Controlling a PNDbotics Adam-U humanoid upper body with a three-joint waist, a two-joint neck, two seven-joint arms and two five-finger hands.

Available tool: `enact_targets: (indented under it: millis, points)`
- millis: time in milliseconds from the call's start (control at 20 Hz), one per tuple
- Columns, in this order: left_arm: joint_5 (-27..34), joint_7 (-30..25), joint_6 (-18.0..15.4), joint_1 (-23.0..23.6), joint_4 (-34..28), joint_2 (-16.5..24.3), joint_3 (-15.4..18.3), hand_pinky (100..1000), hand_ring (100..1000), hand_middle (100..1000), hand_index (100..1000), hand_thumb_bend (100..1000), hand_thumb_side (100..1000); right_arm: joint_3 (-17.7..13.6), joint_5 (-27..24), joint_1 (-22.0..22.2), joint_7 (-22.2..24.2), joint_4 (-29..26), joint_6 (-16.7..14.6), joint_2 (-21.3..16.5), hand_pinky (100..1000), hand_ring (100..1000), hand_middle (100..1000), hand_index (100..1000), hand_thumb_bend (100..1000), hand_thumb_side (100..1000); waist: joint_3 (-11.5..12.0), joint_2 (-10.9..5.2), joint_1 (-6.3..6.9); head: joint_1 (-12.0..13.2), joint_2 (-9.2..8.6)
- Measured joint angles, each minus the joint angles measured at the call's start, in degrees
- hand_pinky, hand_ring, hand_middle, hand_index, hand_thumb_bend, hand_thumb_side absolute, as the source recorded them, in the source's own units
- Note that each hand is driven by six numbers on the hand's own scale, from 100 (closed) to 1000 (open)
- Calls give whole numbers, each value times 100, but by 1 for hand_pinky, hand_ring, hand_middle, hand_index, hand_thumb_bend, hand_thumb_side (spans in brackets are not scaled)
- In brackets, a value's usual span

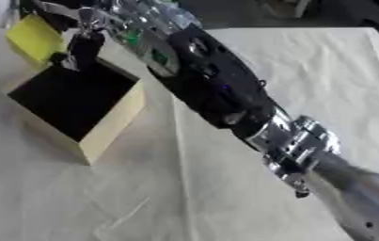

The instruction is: Pick up objects on the table and place them in the box.

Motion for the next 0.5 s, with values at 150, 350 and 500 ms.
enact_targets:
  millis: [150, 350, 500]
  points:
    - [77, -48, -55, -46, 0, 6, 0, 720, 843, 867, 668, 100, 655, 27, -196, 60, 121, -89, 104, 2, 502, 546, 431, 515, 100, 135, 19, -24, 0, -25, 29]
    - [71, -176, -107, -63, 0, 78, 30, 688, 840, 865, 668, 100, 658, 29, -387, 160, 237, -142, 248, 2, 501, 546, 430, 515, 100, 148, 50, -86, 3, -68, 82]
    - [3, -250, -144, -76, 0, 103, 95, 615, 824, 850, 669, 100, 653, 31, -505, 204, 287, -146, 299, 0, 501, 546, 430, 516, 100, 161, 64, -86, 4, -107, 102]
